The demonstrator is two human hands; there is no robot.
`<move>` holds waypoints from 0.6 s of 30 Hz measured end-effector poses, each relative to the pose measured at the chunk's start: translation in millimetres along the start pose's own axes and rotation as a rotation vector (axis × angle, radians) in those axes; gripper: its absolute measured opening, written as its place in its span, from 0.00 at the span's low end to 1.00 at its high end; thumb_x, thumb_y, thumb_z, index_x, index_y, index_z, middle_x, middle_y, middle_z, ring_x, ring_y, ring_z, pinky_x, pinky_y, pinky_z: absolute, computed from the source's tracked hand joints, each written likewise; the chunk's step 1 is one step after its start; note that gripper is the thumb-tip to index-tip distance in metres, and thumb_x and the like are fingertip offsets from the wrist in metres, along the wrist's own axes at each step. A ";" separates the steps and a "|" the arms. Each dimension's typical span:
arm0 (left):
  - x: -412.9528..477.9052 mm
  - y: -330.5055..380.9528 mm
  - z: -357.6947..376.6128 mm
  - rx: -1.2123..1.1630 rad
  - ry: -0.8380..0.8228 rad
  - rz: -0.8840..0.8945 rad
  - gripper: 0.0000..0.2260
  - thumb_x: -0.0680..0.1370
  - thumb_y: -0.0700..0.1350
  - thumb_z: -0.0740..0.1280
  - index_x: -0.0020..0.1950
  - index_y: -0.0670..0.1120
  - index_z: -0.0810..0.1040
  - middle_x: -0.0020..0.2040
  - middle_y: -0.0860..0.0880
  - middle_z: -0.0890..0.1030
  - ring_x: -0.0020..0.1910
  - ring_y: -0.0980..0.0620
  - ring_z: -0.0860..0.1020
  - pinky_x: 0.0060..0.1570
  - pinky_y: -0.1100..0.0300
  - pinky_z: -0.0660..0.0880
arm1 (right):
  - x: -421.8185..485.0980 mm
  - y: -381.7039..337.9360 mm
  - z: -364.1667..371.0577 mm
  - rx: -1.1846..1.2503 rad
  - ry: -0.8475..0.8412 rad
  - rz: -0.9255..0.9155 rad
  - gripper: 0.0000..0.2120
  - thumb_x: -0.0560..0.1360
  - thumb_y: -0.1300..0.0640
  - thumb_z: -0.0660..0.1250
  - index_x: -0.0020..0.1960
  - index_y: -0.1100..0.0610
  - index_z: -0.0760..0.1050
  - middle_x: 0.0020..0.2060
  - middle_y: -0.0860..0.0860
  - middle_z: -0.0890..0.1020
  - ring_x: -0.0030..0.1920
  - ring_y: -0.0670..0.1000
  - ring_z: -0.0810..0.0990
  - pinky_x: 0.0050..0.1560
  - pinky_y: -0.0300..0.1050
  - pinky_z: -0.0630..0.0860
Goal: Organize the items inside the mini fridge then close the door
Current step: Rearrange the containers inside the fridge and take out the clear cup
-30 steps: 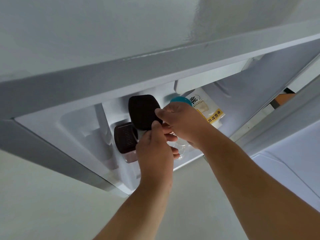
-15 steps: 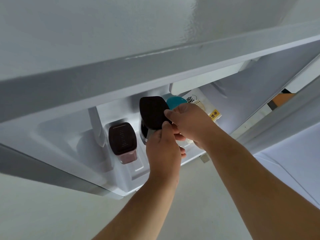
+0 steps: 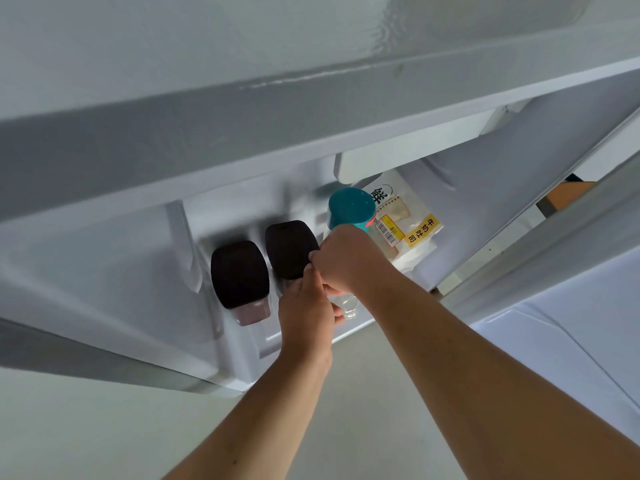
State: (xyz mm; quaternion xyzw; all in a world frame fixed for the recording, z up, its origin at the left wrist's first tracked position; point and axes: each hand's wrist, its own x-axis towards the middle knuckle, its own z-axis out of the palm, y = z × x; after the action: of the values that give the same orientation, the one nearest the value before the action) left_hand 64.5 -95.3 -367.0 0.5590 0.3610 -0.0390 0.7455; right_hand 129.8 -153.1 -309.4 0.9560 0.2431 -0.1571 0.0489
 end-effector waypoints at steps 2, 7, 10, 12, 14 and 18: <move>4.2 -2.4 -1.3 0.016 -0.008 0.000 0.19 0.83 0.53 0.61 0.35 0.52 0.81 0.25 0.59 0.79 0.20 0.59 0.73 0.25 0.63 0.74 | 3.4 -2.9 3.4 0.102 0.035 0.074 0.12 0.83 0.54 0.64 0.43 0.58 0.74 0.36 0.52 0.75 0.43 0.56 0.76 0.49 0.47 0.72; 9.7 -4.6 -2.9 0.070 -0.012 0.019 0.19 0.84 0.53 0.62 0.36 0.48 0.79 0.24 0.59 0.78 0.20 0.59 0.72 0.34 0.57 0.75 | 9.4 -4.5 4.1 0.117 0.112 0.134 0.13 0.84 0.54 0.62 0.43 0.57 0.70 0.31 0.51 0.64 0.41 0.53 0.73 0.46 0.45 0.72; 7.7 -8.6 -5.1 0.115 -0.047 0.013 0.18 0.85 0.56 0.60 0.45 0.47 0.81 0.29 0.60 0.82 0.22 0.60 0.76 0.33 0.57 0.79 | 1.3 -5.6 -1.8 0.288 0.113 0.189 0.08 0.84 0.55 0.63 0.48 0.56 0.74 0.32 0.51 0.65 0.43 0.55 0.74 0.49 0.44 0.72; 5.1 -12.6 -9.3 0.120 -0.052 0.000 0.17 0.84 0.58 0.60 0.49 0.49 0.82 0.34 0.58 0.84 0.25 0.59 0.79 0.30 0.61 0.80 | -2.5 -3.4 -6.6 0.390 0.151 0.213 0.05 0.82 0.58 0.64 0.52 0.58 0.78 0.37 0.53 0.72 0.47 0.58 0.81 0.44 0.43 0.74; 1.8 -18.9 -18.1 0.126 -0.021 0.016 0.13 0.82 0.58 0.62 0.52 0.51 0.81 0.38 0.55 0.85 0.28 0.58 0.81 0.29 0.63 0.80 | -9.3 -4.0 -11.9 0.437 0.206 0.264 0.05 0.80 0.59 0.65 0.55 0.57 0.78 0.45 0.54 0.80 0.52 0.59 0.84 0.39 0.43 0.77; -7.6 -37.3 -37.6 0.212 0.067 0.104 0.18 0.76 0.52 0.66 0.65 0.55 0.75 0.67 0.55 0.80 0.58 0.51 0.84 0.61 0.44 0.80 | -16.3 -10.2 2.1 0.352 0.290 0.043 0.18 0.79 0.61 0.67 0.68 0.53 0.77 0.62 0.52 0.83 0.60 0.56 0.82 0.59 0.53 0.81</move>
State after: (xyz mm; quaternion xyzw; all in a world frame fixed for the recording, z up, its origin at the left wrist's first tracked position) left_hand 23.1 -79.5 -396.9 0.6536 0.3502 -0.0196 0.6706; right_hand 110.8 -151.9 -306.3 0.9673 0.1958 -0.0569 -0.1509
